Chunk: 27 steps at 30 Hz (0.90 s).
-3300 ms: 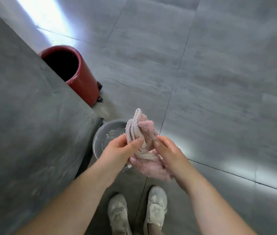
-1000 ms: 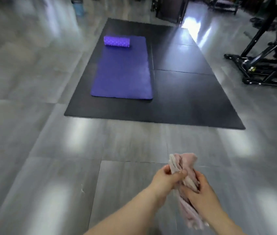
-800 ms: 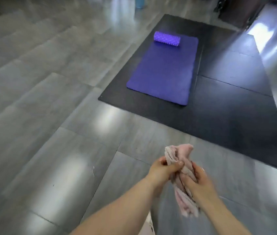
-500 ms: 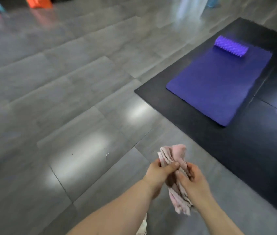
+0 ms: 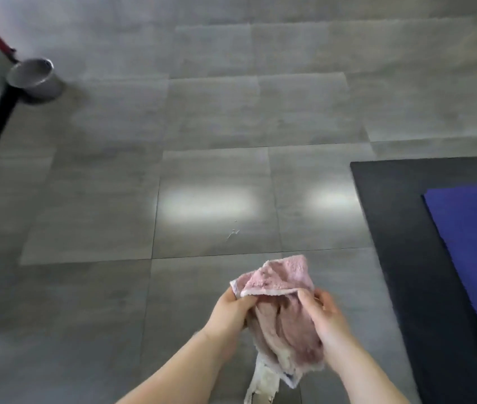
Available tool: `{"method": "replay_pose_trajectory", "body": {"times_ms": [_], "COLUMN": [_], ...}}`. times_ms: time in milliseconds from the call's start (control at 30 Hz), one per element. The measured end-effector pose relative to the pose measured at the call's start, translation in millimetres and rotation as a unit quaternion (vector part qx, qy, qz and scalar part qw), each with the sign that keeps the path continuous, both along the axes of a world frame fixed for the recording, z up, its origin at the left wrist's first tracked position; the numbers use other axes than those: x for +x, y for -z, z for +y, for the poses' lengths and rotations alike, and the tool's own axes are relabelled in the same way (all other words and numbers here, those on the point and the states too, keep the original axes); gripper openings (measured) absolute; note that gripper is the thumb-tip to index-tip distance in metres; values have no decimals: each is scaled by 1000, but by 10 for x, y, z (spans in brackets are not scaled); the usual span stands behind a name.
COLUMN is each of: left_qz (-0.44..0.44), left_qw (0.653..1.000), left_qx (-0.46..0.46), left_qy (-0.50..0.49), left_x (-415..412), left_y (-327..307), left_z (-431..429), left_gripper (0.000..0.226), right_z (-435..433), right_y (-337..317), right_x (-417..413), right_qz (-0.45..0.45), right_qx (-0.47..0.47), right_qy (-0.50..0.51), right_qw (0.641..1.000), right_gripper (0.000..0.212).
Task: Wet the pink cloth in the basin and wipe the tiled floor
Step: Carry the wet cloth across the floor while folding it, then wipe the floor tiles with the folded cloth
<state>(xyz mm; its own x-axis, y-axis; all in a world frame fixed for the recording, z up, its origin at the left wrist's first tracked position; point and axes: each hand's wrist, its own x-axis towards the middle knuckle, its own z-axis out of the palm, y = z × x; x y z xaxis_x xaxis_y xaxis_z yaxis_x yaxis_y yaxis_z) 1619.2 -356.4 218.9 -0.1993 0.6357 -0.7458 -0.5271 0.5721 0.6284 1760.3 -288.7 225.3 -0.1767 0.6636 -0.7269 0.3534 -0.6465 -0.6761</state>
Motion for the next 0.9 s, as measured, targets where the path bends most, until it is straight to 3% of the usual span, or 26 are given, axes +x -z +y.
{"method": "replay_pose_trajectory", "body": {"times_ms": [133, 200, 267, 400, 500, 600, 633, 767, 833, 900], "left_qz": [-12, -3, 13, 31, 50, 122, 173, 385, 444, 503], "left_qw": [998, 998, 997, 994, 994, 987, 978, 881, 840, 795], "left_qx": [-24, -40, -63, -99, -92, -83, -72, -146, -188, -204], "left_qy": [-53, -57, -51, -33, 18, 66, 89, 234, 248, 270], "left_x": [-66, -135, -239, -546, -741, -1009, -1120, -1617, -1793, -1938], "left_y": [398, 651, 880, 1954, 2857, 3857, 4114, 5014, 5356, 5568], "left_z": [-131, -225, -294, -337, -375, -538, -592, -594, -481, -369], "left_gripper": [33, 35, 39, 42, 17, 12, 5, 28, 55, 67], "right_z": [263, 315, 328, 327, 322, 495, 606, 1070, 1215, 1237], "right_y": [457, 711, 1005, 2107, 3057, 3818, 4018, 4614, 4901, 5166], "right_x": [-150, -244, -318, -696, -917, -1099, -1155, -1382, -1480, -1577], "right_qz": [50, 69, 44, -6, -33, -49, -60, -125, -122, -134], "right_qx": [-117, -147, -127, -74, -24, 56, 106, 332, 367, 347], "right_qy": [-104, -136, -171, -229, -205, -144, -124, -81, -102, -221], "right_qw": [986, 977, 976, 971, 978, 987, 985, 931, 916, 902], "right_gripper": [25, 20, 8, 15, 16, 11, 12, 10, 35, 49]}}
